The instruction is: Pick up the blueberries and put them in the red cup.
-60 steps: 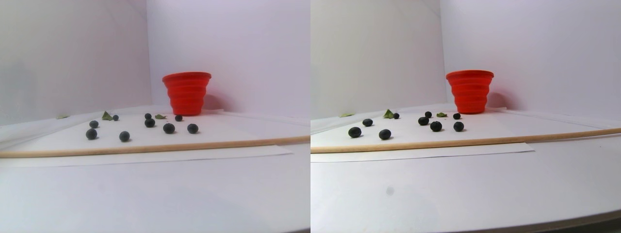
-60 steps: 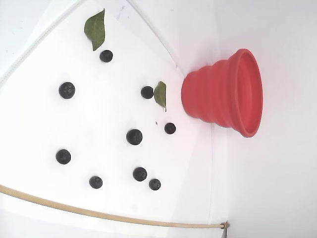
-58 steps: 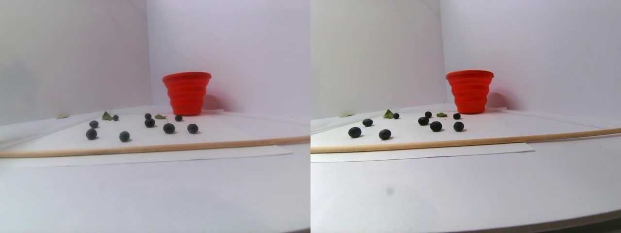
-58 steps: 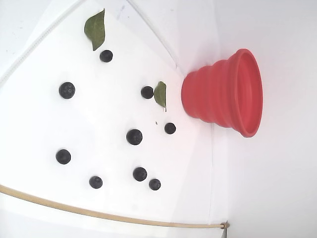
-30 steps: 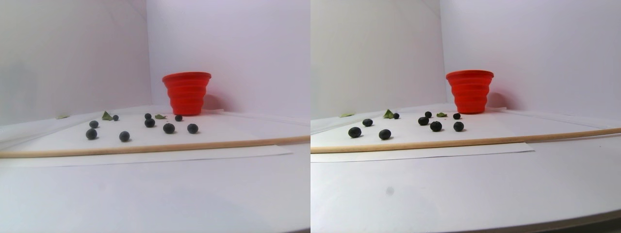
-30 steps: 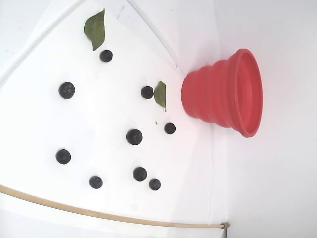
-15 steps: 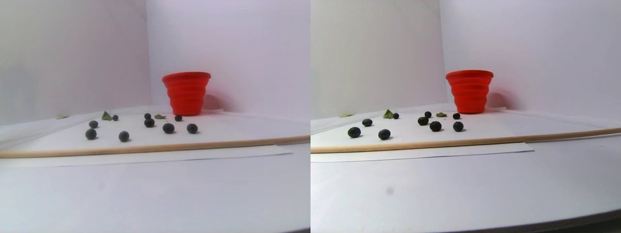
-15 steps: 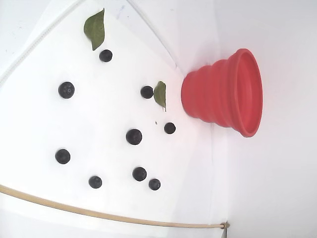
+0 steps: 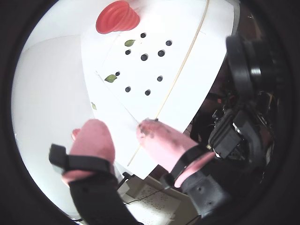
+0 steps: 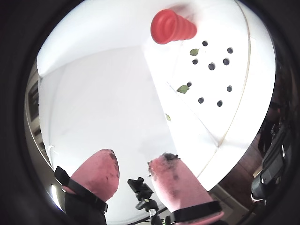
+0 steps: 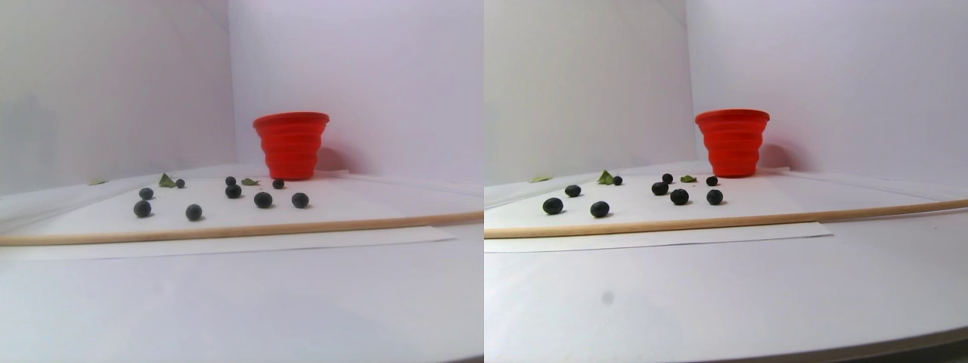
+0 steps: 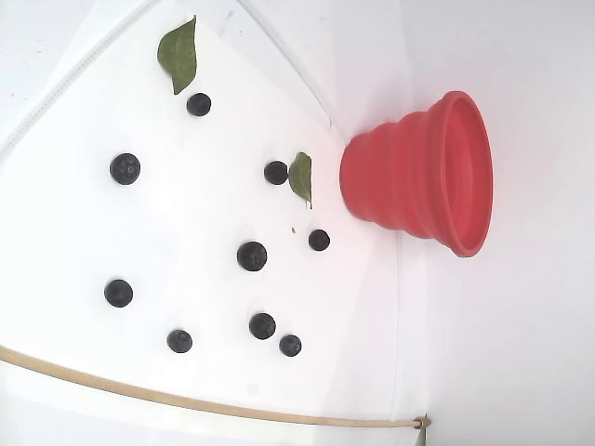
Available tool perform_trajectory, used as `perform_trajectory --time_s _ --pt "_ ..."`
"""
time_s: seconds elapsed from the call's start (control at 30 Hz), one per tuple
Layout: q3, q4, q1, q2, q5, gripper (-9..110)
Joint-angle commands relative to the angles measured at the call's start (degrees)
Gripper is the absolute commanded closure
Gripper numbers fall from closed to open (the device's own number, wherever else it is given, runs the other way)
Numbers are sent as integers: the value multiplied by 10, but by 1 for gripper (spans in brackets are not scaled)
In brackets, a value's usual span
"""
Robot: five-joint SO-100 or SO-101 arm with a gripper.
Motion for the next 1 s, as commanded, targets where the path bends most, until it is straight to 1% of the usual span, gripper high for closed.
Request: perform_trajectory --time_s 0.0,0.1,0.27,0.5,0.67,0.97 --pt "9 1 6 5 -76 88" --pt "40 -13 13 -3 -135 88" --pt "49 -32 11 -38 -234 88" --pt "110 -91 20 -61 -331 86" --pt "118 -134 17 -115 -404 86" --pt "140 -208 -30 -206 -497 86"
